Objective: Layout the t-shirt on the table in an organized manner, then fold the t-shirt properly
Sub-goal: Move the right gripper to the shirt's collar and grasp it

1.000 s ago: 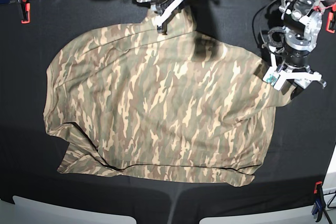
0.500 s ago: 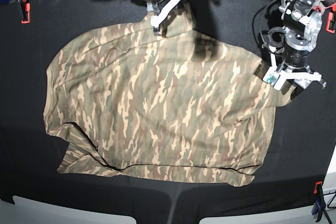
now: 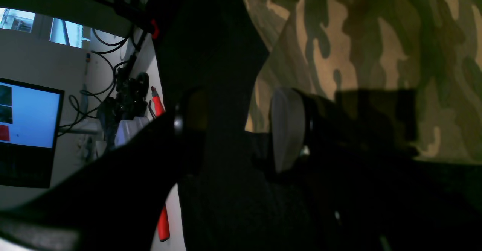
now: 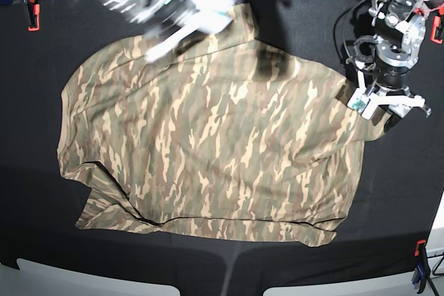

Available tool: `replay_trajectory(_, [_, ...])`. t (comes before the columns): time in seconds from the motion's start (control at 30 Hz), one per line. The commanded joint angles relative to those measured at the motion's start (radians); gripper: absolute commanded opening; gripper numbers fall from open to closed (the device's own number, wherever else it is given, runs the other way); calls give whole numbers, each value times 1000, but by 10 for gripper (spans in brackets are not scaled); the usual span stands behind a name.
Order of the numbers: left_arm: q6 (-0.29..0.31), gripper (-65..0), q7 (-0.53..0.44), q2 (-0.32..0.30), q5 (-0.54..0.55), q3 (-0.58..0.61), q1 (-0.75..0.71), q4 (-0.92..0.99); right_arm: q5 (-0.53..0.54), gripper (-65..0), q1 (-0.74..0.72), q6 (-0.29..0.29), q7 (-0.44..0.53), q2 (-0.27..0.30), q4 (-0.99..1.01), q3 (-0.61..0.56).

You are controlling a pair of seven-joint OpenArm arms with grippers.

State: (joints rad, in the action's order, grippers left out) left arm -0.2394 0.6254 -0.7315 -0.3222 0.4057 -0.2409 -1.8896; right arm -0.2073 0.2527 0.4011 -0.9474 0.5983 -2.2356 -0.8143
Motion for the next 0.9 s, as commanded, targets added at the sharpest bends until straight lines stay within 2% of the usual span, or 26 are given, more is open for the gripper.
replay_trajectory(0.0, [-19, -390, -20, -14, -17, -8, 8, -18, -20, -531, -3, 9, 10, 9, -18, -6])
replay_trajectory(0.03, [-19, -390, -20, -14, -18, -8, 9, -18, -20, -473, -3, 22, 28, 8, -18, -21])
replay_trajectory(0.07, [-19, -390, -20, -14, -18, -8, 8, -18, -20, -441, -3, 32, 48, 9, -18, -37])
replay_trajectory(0.17, [-19, -390, -20, -14, -17, -8, 8, -18, -42, -438, -4, 29, 101, 8, -18, -80])
replay_trajectory(0.23, [-19, -390, -20, -14, -17, -8, 8, -18, -71, -438, -4, -6, 125, 8, -17, -95])
replay_trajectory(0.43, [-19, -390, -20, -13, -17, -8, 8, -18, -60, -438, -4, -17, 138, -2, 32, -97])
replay_trajectory(0.6, [-19, -390, -20, 3, -17, -8, 8, -18, -71, -438, -12, -17, 202, -93, 156, -96])
replay_trajectory(0.73, [-19, -390, -20, 19, -18, -8, 8, -18, -162, -438, -12, -16, 206, -182, 234, -96])
replay_trajectory(0.87, [-19, -390, -20, 19, -18, -8, 8, -18, -188, -441, -12, -16, 202, -212, 255, -96])
